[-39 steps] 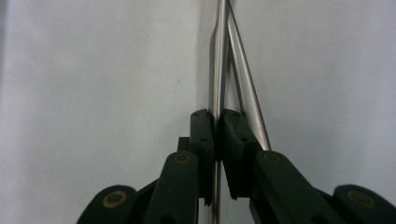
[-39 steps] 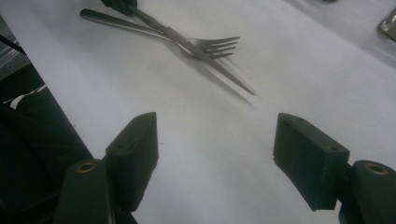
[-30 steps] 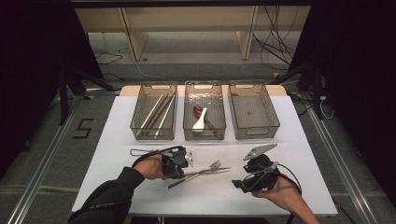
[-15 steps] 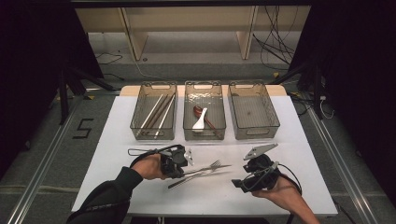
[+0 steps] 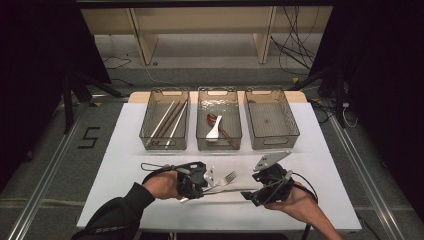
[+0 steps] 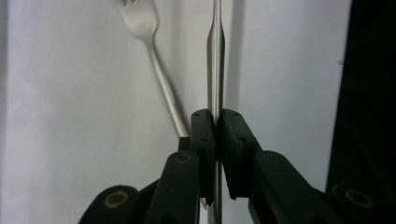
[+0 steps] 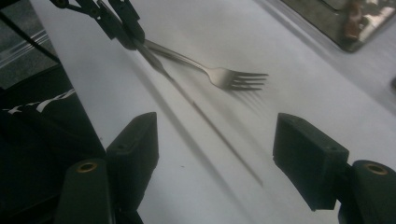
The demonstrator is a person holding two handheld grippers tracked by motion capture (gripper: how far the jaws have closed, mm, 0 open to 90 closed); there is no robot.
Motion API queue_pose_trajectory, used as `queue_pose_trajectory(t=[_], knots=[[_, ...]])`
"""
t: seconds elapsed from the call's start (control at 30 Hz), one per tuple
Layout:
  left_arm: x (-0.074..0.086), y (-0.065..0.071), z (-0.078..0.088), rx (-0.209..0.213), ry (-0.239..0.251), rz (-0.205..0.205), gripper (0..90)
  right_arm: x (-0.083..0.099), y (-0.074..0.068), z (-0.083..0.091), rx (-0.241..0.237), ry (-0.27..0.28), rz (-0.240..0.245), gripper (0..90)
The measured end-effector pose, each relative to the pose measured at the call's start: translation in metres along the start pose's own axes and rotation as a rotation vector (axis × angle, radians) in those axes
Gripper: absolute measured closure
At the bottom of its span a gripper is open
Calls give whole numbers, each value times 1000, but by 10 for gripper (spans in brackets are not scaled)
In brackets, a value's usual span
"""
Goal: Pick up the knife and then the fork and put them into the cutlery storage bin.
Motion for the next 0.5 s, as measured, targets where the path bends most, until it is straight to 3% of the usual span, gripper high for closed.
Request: queue_pose_trajectory(t=[0.13, 0.33, 0.37, 0.5], knots=[[-5, 6, 2, -1, 4, -33, 835, -4, -8, -7, -16, -35, 49, 342], [-10, 14, 3, 11, 16, -49, 834, -5, -24, -20, -60, -91, 138, 383], [-11, 14, 4, 13, 17, -52, 834, -6, -27, -22, -62, -98, 130, 392], [-12, 16, 5, 23, 19, -62, 834, -4, -32, -29, -65, -131, 197, 435]])
Point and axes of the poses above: each handheld gripper's, and its own axes: z roughly backward along the jaws, x roughly out of its underside, y roughly to its right, the point moved 6 cm from there along -z, roughly forward along the jaws, and after that the axes turned 3 degrees about -z, right-handed, at the moved point
